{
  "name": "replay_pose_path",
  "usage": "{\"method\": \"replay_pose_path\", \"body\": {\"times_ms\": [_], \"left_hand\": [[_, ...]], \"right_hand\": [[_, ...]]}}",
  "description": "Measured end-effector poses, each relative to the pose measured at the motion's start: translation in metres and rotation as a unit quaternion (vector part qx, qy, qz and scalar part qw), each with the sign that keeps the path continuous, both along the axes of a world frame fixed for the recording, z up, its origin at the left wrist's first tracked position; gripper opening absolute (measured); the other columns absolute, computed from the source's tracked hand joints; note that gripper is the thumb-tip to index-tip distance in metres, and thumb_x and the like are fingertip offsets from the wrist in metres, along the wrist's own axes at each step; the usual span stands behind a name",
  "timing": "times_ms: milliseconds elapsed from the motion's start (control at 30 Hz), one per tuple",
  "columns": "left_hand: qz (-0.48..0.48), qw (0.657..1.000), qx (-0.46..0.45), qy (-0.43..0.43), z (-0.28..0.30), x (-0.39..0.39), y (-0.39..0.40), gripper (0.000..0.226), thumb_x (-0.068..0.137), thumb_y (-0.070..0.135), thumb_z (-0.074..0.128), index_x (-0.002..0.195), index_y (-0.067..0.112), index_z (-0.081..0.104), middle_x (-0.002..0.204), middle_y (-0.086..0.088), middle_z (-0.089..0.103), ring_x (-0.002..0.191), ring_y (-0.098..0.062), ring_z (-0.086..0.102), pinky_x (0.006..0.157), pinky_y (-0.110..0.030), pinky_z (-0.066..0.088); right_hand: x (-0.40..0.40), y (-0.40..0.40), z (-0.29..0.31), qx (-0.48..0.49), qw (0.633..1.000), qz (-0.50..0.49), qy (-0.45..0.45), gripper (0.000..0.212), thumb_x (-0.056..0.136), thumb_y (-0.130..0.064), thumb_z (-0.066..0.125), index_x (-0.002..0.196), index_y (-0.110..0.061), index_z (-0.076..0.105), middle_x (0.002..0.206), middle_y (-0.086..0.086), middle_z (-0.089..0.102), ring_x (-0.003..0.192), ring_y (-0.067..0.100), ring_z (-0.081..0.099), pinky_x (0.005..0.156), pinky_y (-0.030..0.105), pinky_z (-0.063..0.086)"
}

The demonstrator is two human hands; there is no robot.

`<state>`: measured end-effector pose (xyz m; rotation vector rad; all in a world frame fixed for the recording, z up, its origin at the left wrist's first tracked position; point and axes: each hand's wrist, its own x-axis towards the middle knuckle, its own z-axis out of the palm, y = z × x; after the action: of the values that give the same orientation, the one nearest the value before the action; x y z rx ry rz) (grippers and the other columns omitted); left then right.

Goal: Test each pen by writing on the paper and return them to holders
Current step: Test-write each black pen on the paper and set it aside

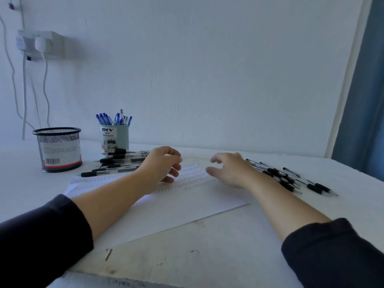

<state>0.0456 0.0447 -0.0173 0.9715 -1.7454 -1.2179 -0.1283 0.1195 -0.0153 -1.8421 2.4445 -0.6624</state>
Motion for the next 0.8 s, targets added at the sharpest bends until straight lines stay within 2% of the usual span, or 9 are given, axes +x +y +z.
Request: {"method": "replay_pose_path", "body": {"times_ms": [133,200,267,333,433,533,600,700,800], "left_hand": [[-0.002,1.0,-0.001,0.026,0.012,0.01,-0.008,0.008,0.094,0.008,0.053,0.093,0.008,0.062,0.077,-0.009,0.062,0.062,-0.018,0.058,0.053,-0.026,0.048],[-0.011,0.998,0.011,0.056,0.023,0.02,-0.014,0.008,0.093,0.007,0.054,0.092,0.007,0.062,0.076,-0.01,0.062,0.061,-0.019,0.058,0.053,-0.027,0.048],[0.015,0.999,-0.019,0.045,0.033,0.036,-0.026,0.008,0.093,0.007,0.056,0.09,0.009,0.063,0.076,-0.009,0.063,0.062,-0.018,0.058,0.054,-0.027,0.05],[0.08,0.988,-0.12,-0.057,0.036,0.051,-0.042,0.01,0.091,0.005,0.058,0.085,0.011,0.064,0.075,-0.007,0.064,0.064,-0.017,0.059,0.059,-0.031,0.053],[0.131,0.924,-0.246,-0.262,0.029,0.069,-0.062,0.013,0.087,0.003,0.058,0.086,0.012,0.068,0.077,-0.002,0.063,0.073,-0.02,0.061,0.071,-0.03,0.052],[0.12,0.882,-0.245,-0.384,0.022,0.076,-0.073,0.02,0.085,0.001,0.059,0.079,0.018,0.067,0.086,-0.001,0.064,0.085,-0.018,0.058,0.072,-0.026,0.049],[0.113,0.873,-0.235,-0.413,0.021,0.078,-0.074,0.022,0.084,-0.001,0.056,0.079,0.015,0.069,0.082,0.001,0.062,0.081,-0.015,0.055,0.066,-0.022,0.045],[0.112,0.861,-0.214,-0.448,0.021,0.081,-0.074,0.019,0.084,-0.003,0.054,0.089,0.007,0.07,0.083,0.001,0.058,0.08,-0.015,0.052,0.059,-0.019,0.039],[0.094,0.838,-0.196,-0.5,0.019,0.082,-0.074,0.01,0.084,0.001,0.061,0.09,0.007,0.066,0.085,-0.001,0.059,0.082,-0.017,0.052,0.067,-0.022,0.04]], "right_hand": [[0.018,-0.01,-0.01,0.046,0.993,0.092,-0.062,0.064,0.088,-0.059,0.049,0.143,-0.029,0.036,0.151,0.002,0.034,0.137,0.021,0.035,0.112,0.039,0.029],[0.021,-0.013,-0.011,0.082,0.99,0.105,-0.049,0.069,0.087,-0.061,0.049,0.146,-0.029,0.032,0.154,-0.001,0.029,0.14,0.019,0.03,0.114,0.038,0.025],[0.02,-0.015,-0.013,0.114,0.987,0.11,-0.022,0.071,0.086,-0.061,0.05,0.146,-0.027,0.031,0.154,-0.003,0.028,0.141,0.018,0.027,0.115,0.037,0.024],[0.018,-0.014,-0.013,0.125,0.985,0.115,-0.016,0.069,0.087,-0.058,0.052,0.145,-0.024,0.034,0.153,-0.004,0.031,0.141,0.016,0.029,0.115,0.033,0.024],[0.018,-0.011,-0.013,0.113,0.986,0.12,-0.038,0.067,0.088,-0.054,0.055,0.144,-0.023,0.037,0.151,-0.005,0.035,0.138,0.014,0.033,0.113,0.027,0.025],[0.019,-0.01,-0.012,0.112,0.986,0.114,-0.05,0.066,0.087,-0.053,0.056,0.144,-0.025,0.038,0.151,-0.004,0.035,0.137,0.014,0.035,0.113,0.028,0.026],[0.019,-0.009,-0.012,0.111,0.986,0.111,-0.054,0.065,0.088,-0.053,0.056,0.144,-0.025,0.038,0.151,-0.003,0.034,0.138,0.015,0.033,0.113,0.029,0.026],[0.021,-0.008,-0.011,0.11,0.988,0.105,-0.028,0.062,0.089,-0.053,0.053,0.144,-0.027,0.037,0.151,0.001,0.032,0.142,0.02,0.023,0.115,0.035,0.023],[0.023,-0.008,-0.011,0.115,0.989,0.097,-0.013,0.06,0.09,-0.054,0.051,0.143,-0.03,0.037,0.15,0.002,0.03,0.142,0.023,0.016,0.115,0.039,0.02]]}}
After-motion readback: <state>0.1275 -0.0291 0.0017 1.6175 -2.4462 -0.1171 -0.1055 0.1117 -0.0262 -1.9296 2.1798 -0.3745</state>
